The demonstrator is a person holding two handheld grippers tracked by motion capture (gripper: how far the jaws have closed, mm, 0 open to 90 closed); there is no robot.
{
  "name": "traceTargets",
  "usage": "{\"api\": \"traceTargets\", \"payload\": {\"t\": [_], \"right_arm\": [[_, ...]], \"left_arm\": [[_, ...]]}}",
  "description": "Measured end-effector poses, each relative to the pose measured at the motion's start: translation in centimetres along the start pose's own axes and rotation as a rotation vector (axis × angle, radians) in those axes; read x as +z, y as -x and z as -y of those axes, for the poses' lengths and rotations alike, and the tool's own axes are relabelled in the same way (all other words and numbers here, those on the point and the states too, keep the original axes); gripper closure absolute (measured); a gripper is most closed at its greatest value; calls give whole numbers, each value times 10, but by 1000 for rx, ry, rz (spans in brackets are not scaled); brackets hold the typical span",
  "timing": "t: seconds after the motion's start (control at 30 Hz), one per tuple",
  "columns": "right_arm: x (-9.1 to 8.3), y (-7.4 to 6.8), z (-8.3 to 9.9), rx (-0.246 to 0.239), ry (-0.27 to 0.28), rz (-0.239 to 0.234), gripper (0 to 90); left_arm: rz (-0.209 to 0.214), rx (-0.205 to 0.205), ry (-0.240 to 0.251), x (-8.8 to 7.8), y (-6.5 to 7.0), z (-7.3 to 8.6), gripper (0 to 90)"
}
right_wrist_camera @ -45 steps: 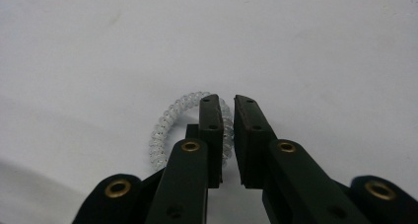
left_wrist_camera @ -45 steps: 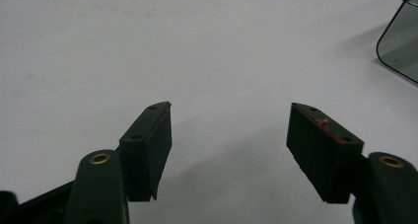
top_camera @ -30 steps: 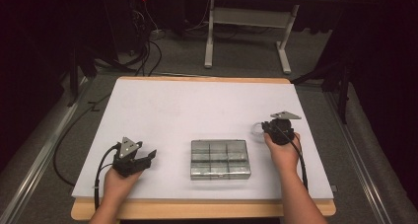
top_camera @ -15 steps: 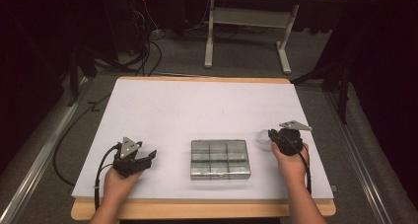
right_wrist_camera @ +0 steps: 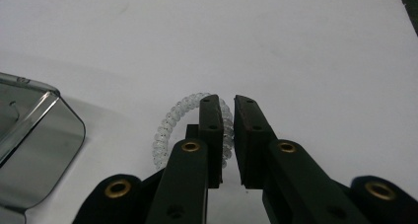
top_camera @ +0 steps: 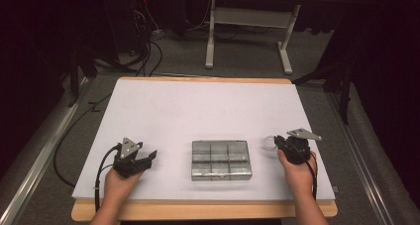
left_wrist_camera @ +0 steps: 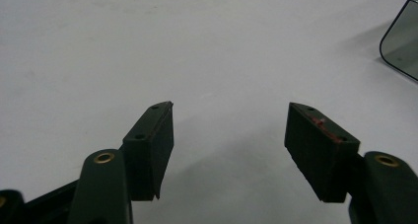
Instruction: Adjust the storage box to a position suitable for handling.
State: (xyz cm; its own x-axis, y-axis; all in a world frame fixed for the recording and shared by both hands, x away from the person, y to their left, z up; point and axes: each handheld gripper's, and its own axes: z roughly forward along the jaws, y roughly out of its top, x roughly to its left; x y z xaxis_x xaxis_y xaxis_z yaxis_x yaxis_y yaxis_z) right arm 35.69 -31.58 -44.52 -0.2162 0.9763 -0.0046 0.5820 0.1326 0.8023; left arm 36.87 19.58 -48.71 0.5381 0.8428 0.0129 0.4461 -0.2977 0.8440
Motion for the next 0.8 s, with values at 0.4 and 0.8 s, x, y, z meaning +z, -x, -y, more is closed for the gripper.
{"api": "traceTargets", "payload": {"t": [0.4,0.8], "right_arm": [[-31,8,21,28,33,-1,832],[-54,20,61,71,28,18,831]], "left_arm": [[-9,8,0,0,1,0,358],[-16,17,-5,0,2,0,356]]}}
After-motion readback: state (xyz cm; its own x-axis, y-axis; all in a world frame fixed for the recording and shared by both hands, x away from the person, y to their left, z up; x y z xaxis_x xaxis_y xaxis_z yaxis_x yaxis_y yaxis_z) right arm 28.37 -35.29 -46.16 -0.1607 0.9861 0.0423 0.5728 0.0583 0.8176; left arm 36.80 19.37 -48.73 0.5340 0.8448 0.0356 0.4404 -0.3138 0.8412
